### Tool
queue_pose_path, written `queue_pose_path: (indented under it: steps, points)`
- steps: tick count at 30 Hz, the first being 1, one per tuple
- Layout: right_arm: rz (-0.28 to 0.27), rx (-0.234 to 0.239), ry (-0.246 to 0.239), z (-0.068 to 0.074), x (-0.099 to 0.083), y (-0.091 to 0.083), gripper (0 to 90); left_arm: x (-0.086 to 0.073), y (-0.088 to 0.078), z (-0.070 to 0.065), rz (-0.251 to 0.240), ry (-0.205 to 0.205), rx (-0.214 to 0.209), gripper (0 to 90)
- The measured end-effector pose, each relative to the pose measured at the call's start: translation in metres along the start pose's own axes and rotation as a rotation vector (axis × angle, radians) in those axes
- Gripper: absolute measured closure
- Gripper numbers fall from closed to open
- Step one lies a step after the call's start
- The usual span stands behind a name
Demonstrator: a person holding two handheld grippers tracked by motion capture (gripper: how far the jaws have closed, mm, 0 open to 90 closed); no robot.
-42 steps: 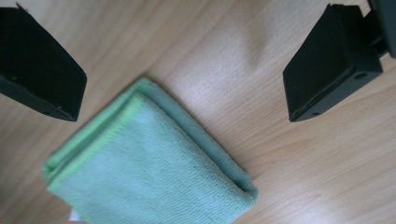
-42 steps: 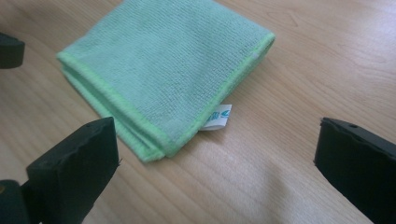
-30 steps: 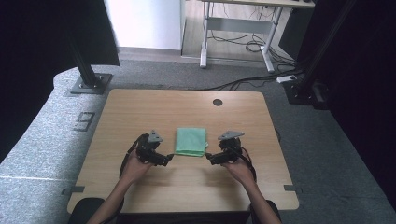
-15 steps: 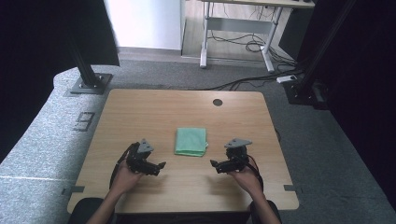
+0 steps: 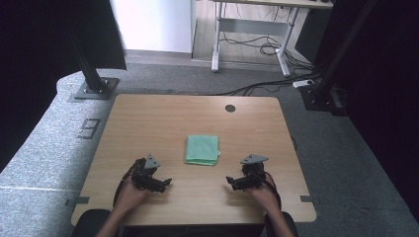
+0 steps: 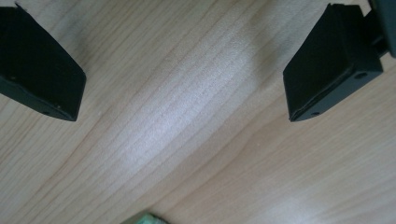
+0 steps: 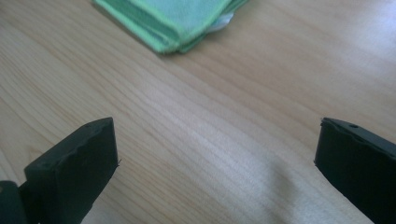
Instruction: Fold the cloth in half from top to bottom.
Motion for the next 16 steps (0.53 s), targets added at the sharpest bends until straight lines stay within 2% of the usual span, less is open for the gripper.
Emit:
queue_pose_path:
  steps: [5,8,10,16]
  points:
    - [0.027,-0.006,-0.022,0.001,-0.008,0.008,0.0,-0.002,0.007,-0.002,0.005,-0.008,-0.022,0.0]
    - [0.044,0.008,-0.023,0.002,-0.013,0.014,0.0,-0.002,0.007,-0.002,0.007,-0.013,-0.029,0.0]
    - [0.025,-0.009,-0.044,0.004,-0.015,0.016,0.0,-0.002,0.008,-0.001,0.009,-0.018,-0.032,0.0]
    - [0.022,-0.012,-0.04,0.005,-0.015,0.017,0.0,-0.002,0.008,-0.001,0.01,-0.019,-0.031,0.0]
Point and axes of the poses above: each handheld gripper's, and its own axes: y roughly forward along the jaws, x roughly out of its top, z roughly to its left, the point moved 3 cm from there along y, roughly forward along the jaws, and after that the axes turned 2 degrees about y, right-handed, at the moved point
